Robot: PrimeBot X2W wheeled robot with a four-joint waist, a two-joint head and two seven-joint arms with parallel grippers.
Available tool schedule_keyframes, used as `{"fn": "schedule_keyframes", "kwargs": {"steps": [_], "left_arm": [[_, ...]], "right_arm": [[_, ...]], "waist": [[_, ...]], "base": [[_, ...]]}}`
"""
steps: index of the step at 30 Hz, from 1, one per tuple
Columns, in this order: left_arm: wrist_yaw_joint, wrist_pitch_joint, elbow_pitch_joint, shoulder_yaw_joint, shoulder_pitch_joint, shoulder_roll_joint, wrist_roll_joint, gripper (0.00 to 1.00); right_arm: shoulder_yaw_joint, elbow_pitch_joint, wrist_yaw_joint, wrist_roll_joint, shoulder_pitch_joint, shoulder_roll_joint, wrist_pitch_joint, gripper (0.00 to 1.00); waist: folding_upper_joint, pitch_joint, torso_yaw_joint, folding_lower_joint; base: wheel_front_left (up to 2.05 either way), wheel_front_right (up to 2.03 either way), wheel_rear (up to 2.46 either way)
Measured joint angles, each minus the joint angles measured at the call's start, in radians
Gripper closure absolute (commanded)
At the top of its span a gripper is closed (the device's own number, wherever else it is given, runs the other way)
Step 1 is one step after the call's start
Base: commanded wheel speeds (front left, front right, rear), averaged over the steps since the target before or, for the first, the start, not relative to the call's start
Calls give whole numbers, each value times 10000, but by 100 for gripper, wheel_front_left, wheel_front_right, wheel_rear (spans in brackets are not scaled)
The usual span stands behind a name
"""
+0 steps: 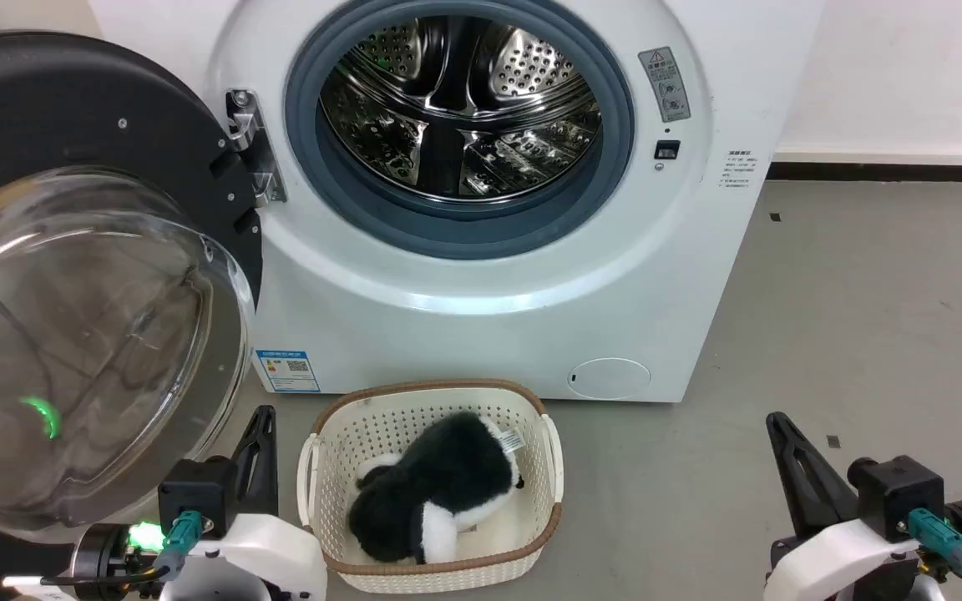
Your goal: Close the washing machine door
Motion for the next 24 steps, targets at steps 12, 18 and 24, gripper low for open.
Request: {"fn": "schedule_keyframes", "kwargs": {"steps": [12,18,24], "left_arm": [[0,0,0,6,0,0,-2,100],[0,0,0,2,0,-2,-2,100],[29,-4,12,-17,0,-2,-2,0]], "right_arm": [[6,0,0,0,0,0,0,100],[2,0,0,0,0,0,0,100],[-19,10,0,23,3,-2,-12,0]], "waist": [[0,0,0,0],[0,0,0,0],[0,6,0,0]], "base": [[0,0,0],[0,0,0],[0,0,0]]}}
